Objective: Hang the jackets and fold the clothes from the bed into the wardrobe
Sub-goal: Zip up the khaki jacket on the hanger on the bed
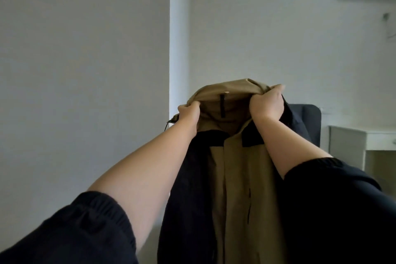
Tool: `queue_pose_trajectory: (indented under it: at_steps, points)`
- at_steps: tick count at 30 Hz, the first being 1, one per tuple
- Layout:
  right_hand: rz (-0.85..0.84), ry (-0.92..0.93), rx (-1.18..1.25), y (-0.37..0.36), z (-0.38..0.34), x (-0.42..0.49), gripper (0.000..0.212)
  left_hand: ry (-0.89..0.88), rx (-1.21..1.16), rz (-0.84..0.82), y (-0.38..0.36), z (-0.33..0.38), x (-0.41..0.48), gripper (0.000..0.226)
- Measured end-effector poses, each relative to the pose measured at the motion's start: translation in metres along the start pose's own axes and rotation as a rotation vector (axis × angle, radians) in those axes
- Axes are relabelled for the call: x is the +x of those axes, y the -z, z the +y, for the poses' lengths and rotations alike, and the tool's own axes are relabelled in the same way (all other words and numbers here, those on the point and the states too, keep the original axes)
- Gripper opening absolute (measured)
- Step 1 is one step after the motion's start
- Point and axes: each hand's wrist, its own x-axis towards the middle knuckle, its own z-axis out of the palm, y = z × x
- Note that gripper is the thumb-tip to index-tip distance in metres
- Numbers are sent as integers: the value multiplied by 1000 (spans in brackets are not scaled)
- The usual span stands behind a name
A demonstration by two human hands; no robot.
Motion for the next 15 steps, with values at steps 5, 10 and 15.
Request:
queue_pose_trajectory:
  at_steps: [5, 10, 15]
  points:
    - [-311, -99, -365, -24, 119, 6, 31, 220, 123, -13, 0, -116, 35, 53]
    - [-365, -308, -332, -68, 221, -17, 39, 459, 70, -46, -10, -207, 57, 49]
    - [-516, -290, -289, -104, 288, -49, 66, 256, 596, -166, 11, -282, 74, 76]
